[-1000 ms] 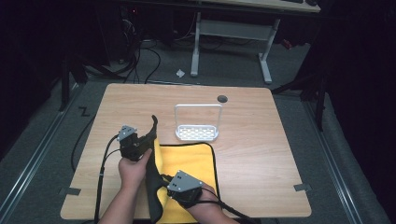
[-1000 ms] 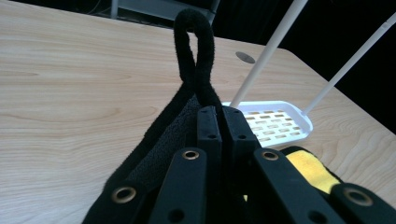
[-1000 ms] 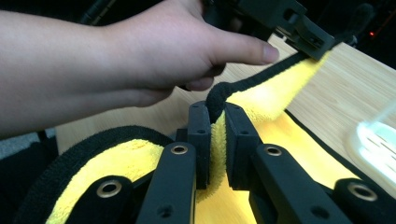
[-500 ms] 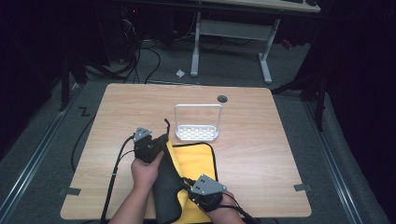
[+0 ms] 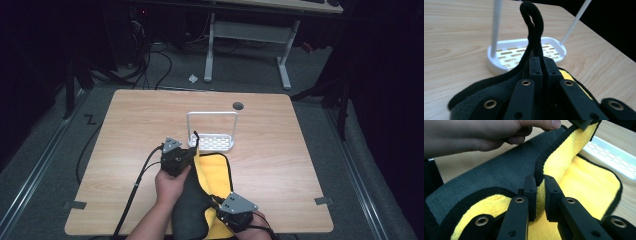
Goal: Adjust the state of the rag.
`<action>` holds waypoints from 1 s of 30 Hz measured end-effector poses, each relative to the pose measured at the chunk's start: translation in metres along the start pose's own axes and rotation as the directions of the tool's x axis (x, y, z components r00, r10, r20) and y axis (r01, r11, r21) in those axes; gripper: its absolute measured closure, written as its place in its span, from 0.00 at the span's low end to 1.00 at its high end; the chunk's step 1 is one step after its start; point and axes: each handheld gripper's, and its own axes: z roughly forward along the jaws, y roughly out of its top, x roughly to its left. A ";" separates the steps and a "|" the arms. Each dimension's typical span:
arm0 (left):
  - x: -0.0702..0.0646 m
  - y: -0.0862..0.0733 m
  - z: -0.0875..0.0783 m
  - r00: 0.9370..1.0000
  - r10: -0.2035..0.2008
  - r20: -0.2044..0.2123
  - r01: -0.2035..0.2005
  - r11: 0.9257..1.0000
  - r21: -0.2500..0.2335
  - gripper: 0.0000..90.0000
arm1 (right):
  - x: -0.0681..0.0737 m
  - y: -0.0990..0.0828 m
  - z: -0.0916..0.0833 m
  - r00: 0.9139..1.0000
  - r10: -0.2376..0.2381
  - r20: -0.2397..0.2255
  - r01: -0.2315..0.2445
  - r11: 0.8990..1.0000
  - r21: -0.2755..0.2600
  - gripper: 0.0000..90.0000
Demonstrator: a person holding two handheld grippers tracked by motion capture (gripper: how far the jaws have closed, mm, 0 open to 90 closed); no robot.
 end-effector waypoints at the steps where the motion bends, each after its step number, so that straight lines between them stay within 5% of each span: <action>1: -0.002 0.000 0.002 1.000 0.000 0.003 0.000 1.000 0.002 0.96 | 0.000 -0.002 -0.001 1.000 0.002 0.002 -0.002 1.000 0.002 0.92; 8: -0.021 0.008 0.010 0.999 0.018 0.042 -0.018 1.000 0.001 0.96 | -0.001 -0.007 -0.016 1.000 0.005 0.016 -0.005 1.000 -0.009 0.91; 12: -0.027 0.009 0.022 0.999 0.030 0.044 -0.032 0.998 0.048 0.95 | -0.005 -0.012 -0.023 0.999 0.022 0.027 -0.021 1.000 -0.008 0.90; 16: -0.028 0.004 0.038 0.999 0.015 0.039 -0.019 0.996 0.090 0.95 | -0.013 -0.021 -0.022 0.998 0.058 0.035 -0.059 0.998 0.029 0.88; 24: -0.036 0.001 0.053 0.998 -0.002 0.069 -0.005 0.994 0.107 0.94 | -0.022 -0.020 -0.029 0.994 0.090 0.058 -0.090 0.996 0.005 0.76; 30: -0.040 -0.002 0.055 0.995 -0.001 0.102 -0.010 0.994 0.108 0.76 | -0.029 -0.020 -0.032 0.991 0.114 0.070 -0.113 0.993 -0.020 0.73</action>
